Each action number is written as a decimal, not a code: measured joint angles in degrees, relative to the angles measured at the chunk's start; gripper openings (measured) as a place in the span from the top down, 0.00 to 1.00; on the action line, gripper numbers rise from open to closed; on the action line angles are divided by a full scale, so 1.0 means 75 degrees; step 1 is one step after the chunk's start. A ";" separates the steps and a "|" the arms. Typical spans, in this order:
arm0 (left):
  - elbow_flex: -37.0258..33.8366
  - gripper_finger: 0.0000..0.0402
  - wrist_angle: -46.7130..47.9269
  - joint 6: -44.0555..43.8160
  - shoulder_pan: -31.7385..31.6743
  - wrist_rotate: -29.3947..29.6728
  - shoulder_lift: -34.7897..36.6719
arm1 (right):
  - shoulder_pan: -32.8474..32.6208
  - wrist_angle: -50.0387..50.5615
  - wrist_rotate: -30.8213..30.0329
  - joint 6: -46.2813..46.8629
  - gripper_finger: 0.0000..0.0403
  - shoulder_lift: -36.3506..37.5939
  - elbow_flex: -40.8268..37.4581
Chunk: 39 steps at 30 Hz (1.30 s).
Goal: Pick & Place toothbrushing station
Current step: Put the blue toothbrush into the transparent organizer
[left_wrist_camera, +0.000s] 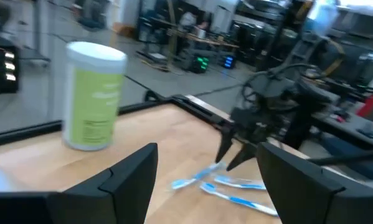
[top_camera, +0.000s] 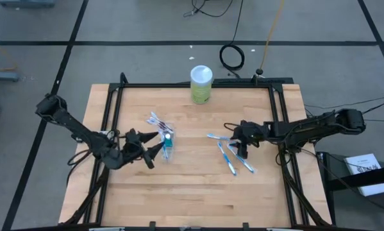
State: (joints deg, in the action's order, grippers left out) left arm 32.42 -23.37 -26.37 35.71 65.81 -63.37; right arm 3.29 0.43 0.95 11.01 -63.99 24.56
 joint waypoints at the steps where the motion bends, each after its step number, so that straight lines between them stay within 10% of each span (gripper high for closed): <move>1: 0.0000 0.30 -0.0067 0.0085 -0.0105 -0.0267 0.0000 | -0.0069 0.0151 0.0120 0.0263 0.65 0.0000 0.0000; 18: 0.0000 0.30 0.0277 0.0470 -0.1638 -0.1061 -0.0003 | -0.3355 0.1739 -0.1144 0.4088 0.65 -0.0123 0.0000; 29: 0.0000 0.30 0.0303 0.0244 -0.2255 -0.2245 -0.0005 | -0.3942 0.2181 -0.2329 0.3920 0.66 -0.1813 0.0026; 39: 0.0000 0.30 0.0305 0.0189 -0.2280 -0.2461 -0.0006 | -0.3681 0.1998 -0.2425 0.3558 0.94 -0.1989 0.0012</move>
State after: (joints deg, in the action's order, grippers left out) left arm 32.42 -21.08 -24.95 18.61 47.35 -63.42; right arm -24.32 15.42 -17.24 37.70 -78.90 24.64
